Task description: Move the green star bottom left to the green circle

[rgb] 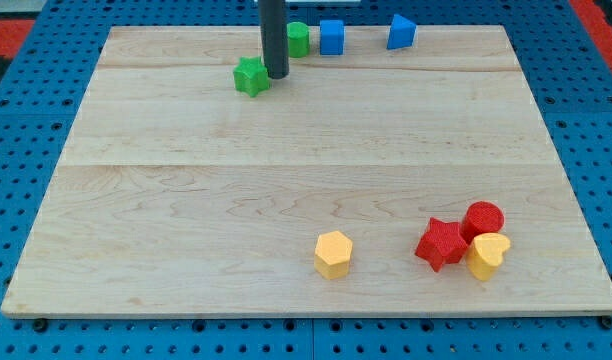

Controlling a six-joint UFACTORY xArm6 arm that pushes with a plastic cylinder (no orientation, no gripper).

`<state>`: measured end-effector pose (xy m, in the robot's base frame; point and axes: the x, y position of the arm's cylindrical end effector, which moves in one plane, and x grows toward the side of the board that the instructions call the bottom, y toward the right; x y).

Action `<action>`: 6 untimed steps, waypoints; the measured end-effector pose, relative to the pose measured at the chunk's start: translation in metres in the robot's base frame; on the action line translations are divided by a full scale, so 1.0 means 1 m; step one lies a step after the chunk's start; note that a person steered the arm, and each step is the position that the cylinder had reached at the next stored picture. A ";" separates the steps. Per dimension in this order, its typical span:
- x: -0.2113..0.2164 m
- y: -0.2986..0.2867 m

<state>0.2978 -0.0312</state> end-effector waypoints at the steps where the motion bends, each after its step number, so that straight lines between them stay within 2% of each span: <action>1: 0.021 0.004; 2: 0.005 -0.043; 3: 0.000 -0.060; 4: 0.020 -0.048; 6: 0.014 -0.089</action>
<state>0.3115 -0.1200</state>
